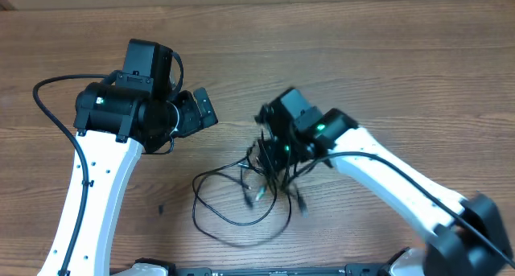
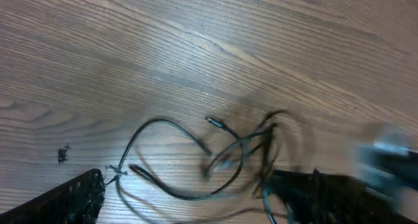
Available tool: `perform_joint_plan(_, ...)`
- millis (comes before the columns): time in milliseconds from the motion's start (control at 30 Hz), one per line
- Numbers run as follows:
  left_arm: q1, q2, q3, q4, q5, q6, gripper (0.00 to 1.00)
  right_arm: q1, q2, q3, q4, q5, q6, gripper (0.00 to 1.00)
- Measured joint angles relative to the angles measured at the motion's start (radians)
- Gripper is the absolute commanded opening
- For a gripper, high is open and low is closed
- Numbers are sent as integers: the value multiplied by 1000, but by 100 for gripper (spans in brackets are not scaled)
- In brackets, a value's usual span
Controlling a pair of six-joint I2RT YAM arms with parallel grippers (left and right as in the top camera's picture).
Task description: Untangle cables
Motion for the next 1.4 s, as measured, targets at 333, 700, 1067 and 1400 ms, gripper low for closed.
perform_joint_plan(333, 0, 0, 0, 3, 25, 28, 100, 0, -277, 124, 4, 36, -47, 4)
perform_joint_plan(700, 0, 0, 0, 69, 322, 118, 100, 0, -406, 124, 35, 39, -69, 4)
perform_joint_plan(1067, 0, 0, 0, 68, 582, 198, 99, 0, -409, 124, 72, 45, -97, 4)
perform_joint_plan(1400, -31, 0, 0, 117, 622, 212, 93, 0, -409, 124, 92, 42, -99, 4)
